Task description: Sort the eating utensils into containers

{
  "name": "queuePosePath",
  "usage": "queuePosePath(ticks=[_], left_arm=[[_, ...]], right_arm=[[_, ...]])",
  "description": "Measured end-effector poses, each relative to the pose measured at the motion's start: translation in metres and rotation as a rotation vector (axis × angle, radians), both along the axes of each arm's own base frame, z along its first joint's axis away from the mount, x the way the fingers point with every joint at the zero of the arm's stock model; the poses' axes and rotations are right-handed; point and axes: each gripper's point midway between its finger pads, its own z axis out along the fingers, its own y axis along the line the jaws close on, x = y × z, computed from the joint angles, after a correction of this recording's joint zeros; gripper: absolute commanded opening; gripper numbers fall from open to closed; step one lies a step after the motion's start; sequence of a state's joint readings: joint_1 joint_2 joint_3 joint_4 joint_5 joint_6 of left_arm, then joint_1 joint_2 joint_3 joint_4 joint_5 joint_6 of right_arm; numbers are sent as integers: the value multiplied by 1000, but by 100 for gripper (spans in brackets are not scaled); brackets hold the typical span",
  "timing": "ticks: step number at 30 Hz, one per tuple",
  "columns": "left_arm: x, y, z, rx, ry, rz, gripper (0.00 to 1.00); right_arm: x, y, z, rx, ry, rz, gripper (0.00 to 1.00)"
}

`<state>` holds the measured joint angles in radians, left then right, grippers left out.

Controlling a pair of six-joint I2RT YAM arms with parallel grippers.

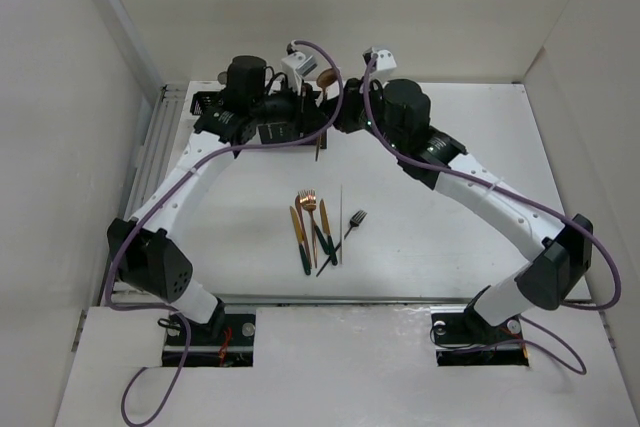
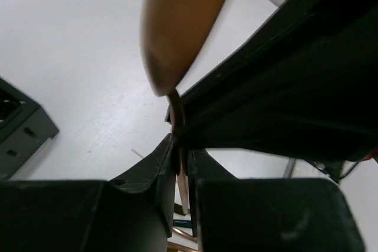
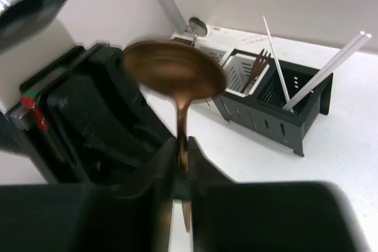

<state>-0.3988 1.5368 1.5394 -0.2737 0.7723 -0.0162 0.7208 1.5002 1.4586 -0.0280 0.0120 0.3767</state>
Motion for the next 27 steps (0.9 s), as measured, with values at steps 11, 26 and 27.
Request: queuePosePath(ticks=[11,26,27], left_arm=[[130,118,-22,222,-202,504,0],[272,316,-38,344,-455,962,0],[273,317,-42,346,-447,962,0]], right_arm=[[8,1,0,-22,-22,-9,100],[117,-40,-36,-117,-15,-120,100],[123,-39,-42,-122,-7,-116,100]])
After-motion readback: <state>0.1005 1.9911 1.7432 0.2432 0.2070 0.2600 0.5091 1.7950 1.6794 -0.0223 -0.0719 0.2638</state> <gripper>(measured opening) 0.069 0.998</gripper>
